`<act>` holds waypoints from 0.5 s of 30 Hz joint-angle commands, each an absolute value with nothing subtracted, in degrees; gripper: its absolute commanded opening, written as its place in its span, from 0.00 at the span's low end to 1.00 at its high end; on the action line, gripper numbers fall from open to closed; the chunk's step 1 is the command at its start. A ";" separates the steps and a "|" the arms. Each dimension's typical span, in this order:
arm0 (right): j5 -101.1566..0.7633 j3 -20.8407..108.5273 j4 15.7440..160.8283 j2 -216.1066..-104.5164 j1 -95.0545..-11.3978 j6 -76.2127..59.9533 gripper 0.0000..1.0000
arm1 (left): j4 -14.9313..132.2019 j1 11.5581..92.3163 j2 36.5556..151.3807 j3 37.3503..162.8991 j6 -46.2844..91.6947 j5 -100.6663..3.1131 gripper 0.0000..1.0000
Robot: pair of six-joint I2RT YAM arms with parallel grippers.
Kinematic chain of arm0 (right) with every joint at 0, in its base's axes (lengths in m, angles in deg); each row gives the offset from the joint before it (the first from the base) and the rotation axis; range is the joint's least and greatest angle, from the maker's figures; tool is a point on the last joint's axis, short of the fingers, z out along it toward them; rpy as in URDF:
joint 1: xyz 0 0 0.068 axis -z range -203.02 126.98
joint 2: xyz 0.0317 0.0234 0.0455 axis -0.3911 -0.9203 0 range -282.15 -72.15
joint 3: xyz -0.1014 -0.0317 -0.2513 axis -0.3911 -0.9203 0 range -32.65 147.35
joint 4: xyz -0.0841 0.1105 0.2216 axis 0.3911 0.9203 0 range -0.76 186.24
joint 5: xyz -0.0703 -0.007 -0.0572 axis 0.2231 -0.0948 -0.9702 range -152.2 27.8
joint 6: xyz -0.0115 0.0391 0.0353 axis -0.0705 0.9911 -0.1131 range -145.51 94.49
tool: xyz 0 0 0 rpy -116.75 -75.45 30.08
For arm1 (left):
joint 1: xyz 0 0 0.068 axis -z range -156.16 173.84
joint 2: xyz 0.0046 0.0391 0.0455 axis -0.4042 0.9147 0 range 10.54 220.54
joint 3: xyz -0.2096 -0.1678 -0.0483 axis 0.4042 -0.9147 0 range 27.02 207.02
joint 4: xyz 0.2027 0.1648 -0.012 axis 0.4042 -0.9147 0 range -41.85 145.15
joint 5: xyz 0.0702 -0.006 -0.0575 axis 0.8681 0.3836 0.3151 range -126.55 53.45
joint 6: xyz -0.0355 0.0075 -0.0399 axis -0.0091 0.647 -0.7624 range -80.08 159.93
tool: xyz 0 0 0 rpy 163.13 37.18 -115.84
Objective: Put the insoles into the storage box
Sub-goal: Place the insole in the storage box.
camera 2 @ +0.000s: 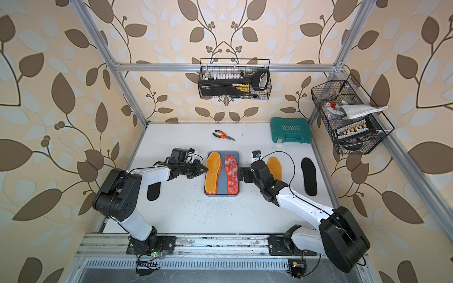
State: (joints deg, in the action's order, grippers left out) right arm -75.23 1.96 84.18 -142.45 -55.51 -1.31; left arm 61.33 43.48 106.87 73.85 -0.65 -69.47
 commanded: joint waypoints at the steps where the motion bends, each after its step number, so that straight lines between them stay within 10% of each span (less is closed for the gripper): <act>1: -74.71 3.96 85.11 -142.84 -55.38 -1.43 0.99 | 63.04 44.23 107.26 75.71 -0.92 -68.73 0.00; 15: -74.46 4.18 85.19 -143.14 -55.44 -1.43 0.99 | 60.94 44.32 108.30 76.55 -0.81 -67.53 0.00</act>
State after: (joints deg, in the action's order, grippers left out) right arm -75.06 2.14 84.40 -142.69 -55.51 -1.31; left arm 61.15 43.83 108.12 74.37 -0.70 -68.12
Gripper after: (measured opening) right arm 0.991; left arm 0.040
